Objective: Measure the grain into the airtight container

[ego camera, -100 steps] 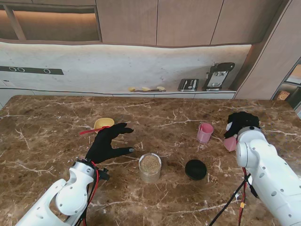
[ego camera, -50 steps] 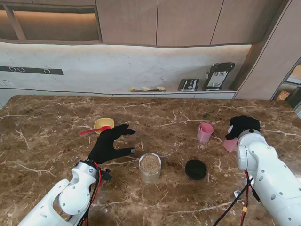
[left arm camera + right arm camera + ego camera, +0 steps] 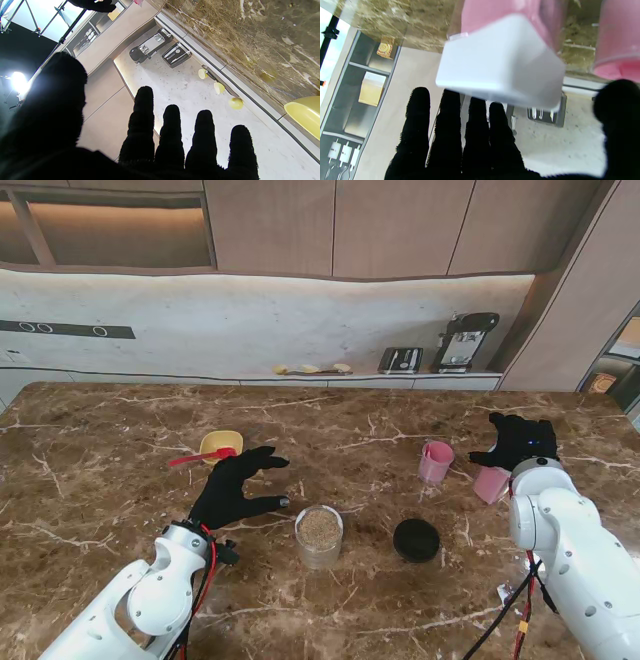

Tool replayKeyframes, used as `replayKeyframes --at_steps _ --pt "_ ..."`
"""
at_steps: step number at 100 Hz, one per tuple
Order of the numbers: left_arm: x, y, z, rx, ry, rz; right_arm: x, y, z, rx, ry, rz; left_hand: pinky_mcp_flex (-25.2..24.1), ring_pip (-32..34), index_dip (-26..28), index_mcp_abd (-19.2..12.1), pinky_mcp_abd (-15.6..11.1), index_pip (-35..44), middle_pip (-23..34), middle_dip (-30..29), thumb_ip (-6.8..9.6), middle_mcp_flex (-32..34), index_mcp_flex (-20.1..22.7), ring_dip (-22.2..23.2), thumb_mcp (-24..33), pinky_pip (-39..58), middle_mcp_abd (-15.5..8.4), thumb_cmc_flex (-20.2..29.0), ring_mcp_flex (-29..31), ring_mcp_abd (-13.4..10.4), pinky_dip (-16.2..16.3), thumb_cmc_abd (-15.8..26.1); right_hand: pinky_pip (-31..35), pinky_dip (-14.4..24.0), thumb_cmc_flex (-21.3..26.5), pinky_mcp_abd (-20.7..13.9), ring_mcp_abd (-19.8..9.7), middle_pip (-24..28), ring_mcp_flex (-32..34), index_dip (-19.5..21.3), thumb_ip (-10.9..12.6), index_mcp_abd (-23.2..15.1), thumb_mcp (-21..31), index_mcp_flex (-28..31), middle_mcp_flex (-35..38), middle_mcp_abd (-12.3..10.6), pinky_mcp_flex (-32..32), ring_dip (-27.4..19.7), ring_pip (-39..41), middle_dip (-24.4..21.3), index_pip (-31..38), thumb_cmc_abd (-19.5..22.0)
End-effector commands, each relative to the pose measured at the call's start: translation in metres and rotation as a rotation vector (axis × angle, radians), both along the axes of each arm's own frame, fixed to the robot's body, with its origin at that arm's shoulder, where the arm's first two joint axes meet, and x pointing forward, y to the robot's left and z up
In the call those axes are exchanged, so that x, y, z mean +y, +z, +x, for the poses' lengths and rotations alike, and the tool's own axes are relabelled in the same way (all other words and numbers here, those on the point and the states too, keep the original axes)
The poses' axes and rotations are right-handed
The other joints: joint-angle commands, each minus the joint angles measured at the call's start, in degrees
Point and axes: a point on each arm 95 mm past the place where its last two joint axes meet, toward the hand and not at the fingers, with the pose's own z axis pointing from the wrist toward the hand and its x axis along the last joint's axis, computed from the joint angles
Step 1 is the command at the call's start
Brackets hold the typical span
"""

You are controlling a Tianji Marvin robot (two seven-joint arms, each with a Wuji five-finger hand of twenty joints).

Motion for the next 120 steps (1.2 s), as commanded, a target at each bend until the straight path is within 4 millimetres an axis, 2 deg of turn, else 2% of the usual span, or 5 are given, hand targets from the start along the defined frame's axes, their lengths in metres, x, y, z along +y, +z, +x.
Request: replayKeyframes --at_steps 1,53,95,105,120 --pt "-0.001 -0.005 -0.002 0.013 -0.004 0.005 0.003 0.005 -0.002 0.001 0.011 0.009 -0.6 -1.5 0.2 -0.6 -0.8 0.3 0.1 0.2 0.92 0.2 0.3 0.2 1.5 0.1 -2.1 -0.9 0.3 -3.2 1.3 1.0 -2.6 1.0 -4.5 0.8 1.3 -1.2 -3.0 0.0 3.6 1.3 1.8 -2.4 -2.5 0.8 -2.6 -2.8 -1.0 -1.2 -1.4 -0.5" --pt "0.007 -0.006 -0.003 0.028 -0.068 0.006 0.051 0.074 -0.046 -0.187 0.196 0.055 3.3 -0.7 -3.4 6.4 -8.4 -7.2 1.4 0.8 0.67 -5.7 -11.2 0.7 -0.1 11.5 -0.6 -0.6 -0.2 -3.2 -0.3 -0.9 -8.7 -4.6 5.2 -2.5 1.6 -2.8 -3.3 1.3 4.6 2.2 2.3 0.8 -0.7 3.1 -1.6 -7.6 -2.7 -4.8 0.9 -7.7" --pt "0.021 -0.013 -0.002 0.174 -0.207 0.134 0.099 0.059 -0.094 -0.035 0.254 0.138 2.6 0.8 6.1 12.4 -14.0 -6.4 -0.8 6.9 -1.32 -16.6 -27.9 3.3 13.3 13.4 1.8 -0.8 -3.0 -1.7 -3.7 -8.3 3.7 -0.7 22.1 -2.8 -0.4 8.7 4.6 15.5 11.9 1.4 3.0 2.9 3.0 1.7 7.3 4.0 8.7 10.7 10.9 -9.0" --pt "0.022 -0.014 -0.001 0.216 -0.235 0.166 0.104 0.051 -0.101 0.050 0.250 0.144 2.1 0.8 7.5 12.6 -14.3 -10.7 -2.8 7.9 -1.77 -17.3 -28.3 3.6 15.5 13.4 1.5 -0.7 -3.7 -1.9 -4.2 -9.6 3.0 -0.5 21.4 -3.1 -0.4 8.2 4.1 17.0 6.4 1.9 15.7 2.2 1.9 1.9 7.2 4.3 8.3 10.9 9.1 -12.6" --pt "0.020 -0.017 0.000 0.259 -0.279 0.204 0.113 0.038 -0.109 0.113 0.260 0.142 1.5 0.9 9.7 11.3 -13.4 -15.8 -2.6 10.2 -1.97 -17.3 -28.6 4.5 16.8 13.1 0.4 -0.3 -4.1 -2.0 -3.5 -10.7 2.2 -0.6 19.3 -2.9 -0.1 7.7 3.3 16.9 3.6 2.1 15.0 1.7 1.3 2.1 6.6 4.1 7.7 10.6 8.3 -14.0"
